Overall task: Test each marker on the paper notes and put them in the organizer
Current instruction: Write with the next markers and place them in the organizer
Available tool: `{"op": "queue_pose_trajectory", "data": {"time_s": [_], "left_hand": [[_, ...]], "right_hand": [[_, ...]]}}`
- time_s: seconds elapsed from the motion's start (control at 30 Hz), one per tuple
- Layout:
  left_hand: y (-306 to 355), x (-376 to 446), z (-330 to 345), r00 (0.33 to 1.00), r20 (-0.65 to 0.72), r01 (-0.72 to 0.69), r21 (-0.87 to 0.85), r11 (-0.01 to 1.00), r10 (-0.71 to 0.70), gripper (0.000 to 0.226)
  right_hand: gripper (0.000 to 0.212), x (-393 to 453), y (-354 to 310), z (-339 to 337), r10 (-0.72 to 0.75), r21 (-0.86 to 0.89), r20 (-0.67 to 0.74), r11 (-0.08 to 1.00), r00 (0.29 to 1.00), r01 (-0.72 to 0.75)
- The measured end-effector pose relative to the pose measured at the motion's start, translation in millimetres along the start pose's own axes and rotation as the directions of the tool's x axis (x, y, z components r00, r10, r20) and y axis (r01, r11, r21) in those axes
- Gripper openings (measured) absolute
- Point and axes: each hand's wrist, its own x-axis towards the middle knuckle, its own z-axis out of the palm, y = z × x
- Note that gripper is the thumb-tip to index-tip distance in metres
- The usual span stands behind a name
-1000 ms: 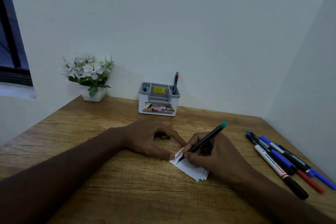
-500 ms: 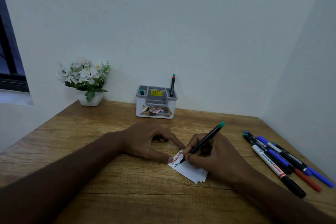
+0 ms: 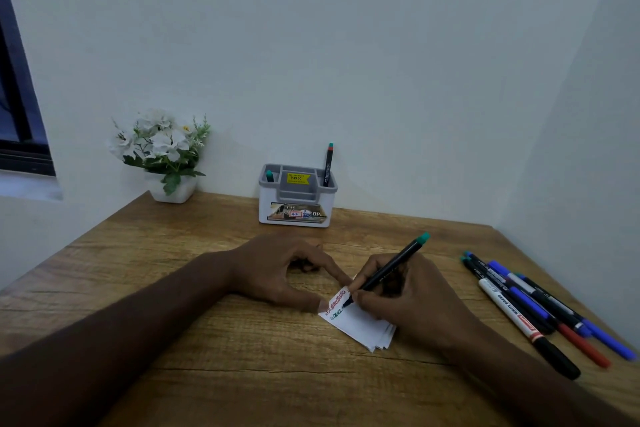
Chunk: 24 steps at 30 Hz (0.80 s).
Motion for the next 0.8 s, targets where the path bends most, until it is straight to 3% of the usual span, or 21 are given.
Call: {"op": "queue_pose_trajectory", "data": {"time_s": [0.8], "left_hand": [[-0.4,0.9,0.8,1.000,0.001,0.003,-0.008,1.000,-0.003,0.047]], "right_hand": [[0.012,1.4,2.8,-2.6,0.007,0.015,-0.005,1.000,1.000,-0.007]]}}
